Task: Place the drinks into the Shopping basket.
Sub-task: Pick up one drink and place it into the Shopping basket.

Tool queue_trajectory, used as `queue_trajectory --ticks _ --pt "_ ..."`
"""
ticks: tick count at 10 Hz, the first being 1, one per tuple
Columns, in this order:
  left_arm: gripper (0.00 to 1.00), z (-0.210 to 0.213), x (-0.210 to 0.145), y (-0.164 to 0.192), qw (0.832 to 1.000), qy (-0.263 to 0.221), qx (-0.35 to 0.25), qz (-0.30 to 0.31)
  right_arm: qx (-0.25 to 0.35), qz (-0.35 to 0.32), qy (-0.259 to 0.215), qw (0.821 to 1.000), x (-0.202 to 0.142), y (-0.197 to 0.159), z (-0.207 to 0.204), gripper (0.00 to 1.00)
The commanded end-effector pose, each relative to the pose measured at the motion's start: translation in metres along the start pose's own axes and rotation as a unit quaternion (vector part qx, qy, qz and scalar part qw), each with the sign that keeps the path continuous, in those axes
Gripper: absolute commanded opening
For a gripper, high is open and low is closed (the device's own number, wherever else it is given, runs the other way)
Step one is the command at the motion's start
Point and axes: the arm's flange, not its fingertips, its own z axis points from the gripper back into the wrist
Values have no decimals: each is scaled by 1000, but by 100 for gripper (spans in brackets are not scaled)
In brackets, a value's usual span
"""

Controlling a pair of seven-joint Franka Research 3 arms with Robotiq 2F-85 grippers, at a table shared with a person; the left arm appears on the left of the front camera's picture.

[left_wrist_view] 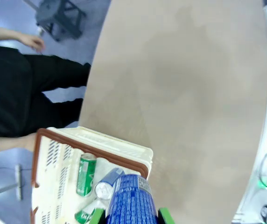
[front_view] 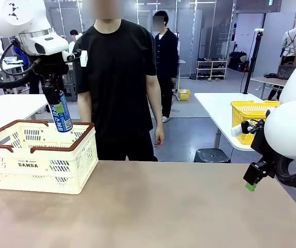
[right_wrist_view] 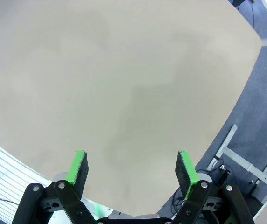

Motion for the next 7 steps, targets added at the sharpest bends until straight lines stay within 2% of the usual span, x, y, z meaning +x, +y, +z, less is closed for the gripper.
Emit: queue_trajectory --ticks 1,5,6,7 --pt "13 1 5 -3 1000 9 1 5 1 1 1 1000 0 0 0 94" --pt "13 1 5 -3 1000 9 1 5 1 1 1 1000 0 0 0 94" --pt "58 -4 5 -1 1000 2 -3 -2 1 1 1 1000 0 0 0 94" --pt "58 -4 4 17 1000 11 16 14 1 1 1 1000 0 0 0 94"
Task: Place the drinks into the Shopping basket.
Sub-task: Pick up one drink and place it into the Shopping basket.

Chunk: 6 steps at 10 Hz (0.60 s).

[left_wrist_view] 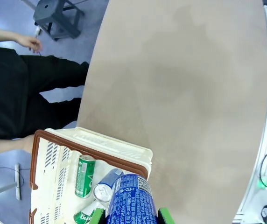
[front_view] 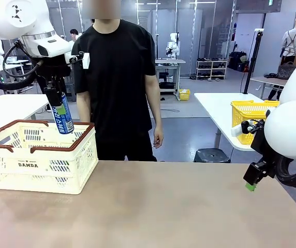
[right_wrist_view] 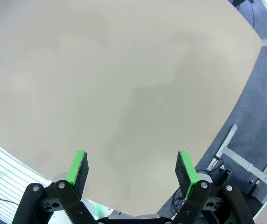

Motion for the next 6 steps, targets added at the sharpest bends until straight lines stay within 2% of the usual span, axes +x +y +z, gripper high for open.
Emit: queue_trajectory --ticks 1,4,6 --pt "58 3 -4 31 1000 5 17 24 1 1 1 1000 0 0 0 94" --pt "58 -9 -43 85 998 37 -2 57 1 1 1 1000 0 0 0 94" --pt "58 -19 -77 104 995 41 -28 82 1 1 1 1000 0 0 0 94"
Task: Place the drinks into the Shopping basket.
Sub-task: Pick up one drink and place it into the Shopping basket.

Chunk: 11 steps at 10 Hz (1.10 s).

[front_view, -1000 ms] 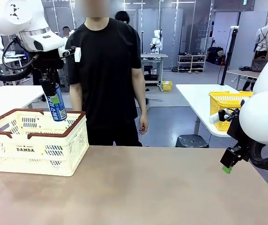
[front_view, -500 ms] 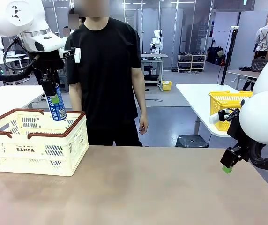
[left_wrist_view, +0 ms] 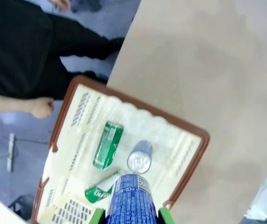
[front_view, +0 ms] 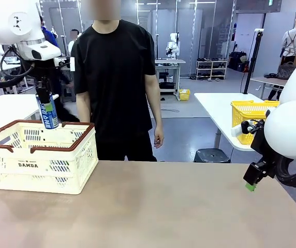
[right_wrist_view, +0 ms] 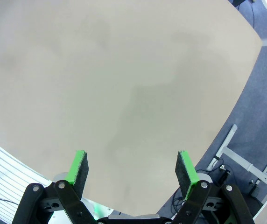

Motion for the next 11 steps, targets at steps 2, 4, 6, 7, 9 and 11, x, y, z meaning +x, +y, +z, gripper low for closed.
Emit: queue_trajectory --ticks 2,4,6,7,9,11 --pt "58 -8 -39 20 999 -13 -35 22 1 1 1 1000 0 0 0 94" --pt "58 -36 -78 28 998 -29 -44 34 1 1 1 1000 0 0 0 94" --pt "58 -61 -99 44 998 -47 -32 19 1 1 1 1000 0 0 0 94" --pt "58 -72 -103 50 999 -44 -25 7 1 1 1 1000 0 0 0 94" --pt "58 -93 -107 61 999 -46 -16 -3 1 1 1 1000 0 0 0 94" --pt "58 -108 -103 66 998 -47 -8 -36 1 1 1 1000 0 0 0 94"
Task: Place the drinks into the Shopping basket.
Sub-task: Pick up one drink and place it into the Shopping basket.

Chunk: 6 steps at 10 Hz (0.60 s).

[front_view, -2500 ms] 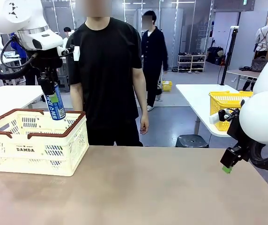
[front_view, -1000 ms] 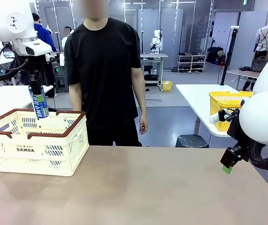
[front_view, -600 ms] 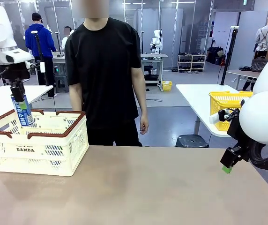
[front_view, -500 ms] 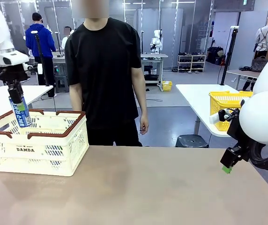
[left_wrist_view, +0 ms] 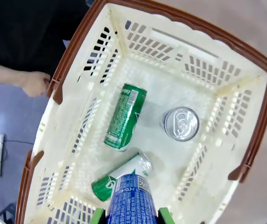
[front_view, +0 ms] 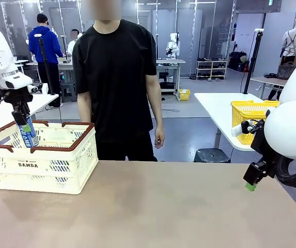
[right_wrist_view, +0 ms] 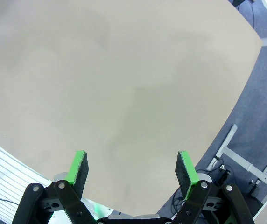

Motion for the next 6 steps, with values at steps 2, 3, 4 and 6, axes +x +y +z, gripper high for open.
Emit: queue_trajectory --ticks 2,3,4,6 --pt "58 -12 0 -1 998 -27 27 -58 1 1 1 1000 0 0 0 94" --pt "58 -14 -1 -1 997 -32 26 -66 1 1 1 1000 0 0 0 94" --pt "58 -9 4 3 999 -4 10 -35 1 1 1 1000 0 0 0 94" --pt "58 -9 4 3 999 -4 10 -35 1 1 1 1000 0 0 0 94"
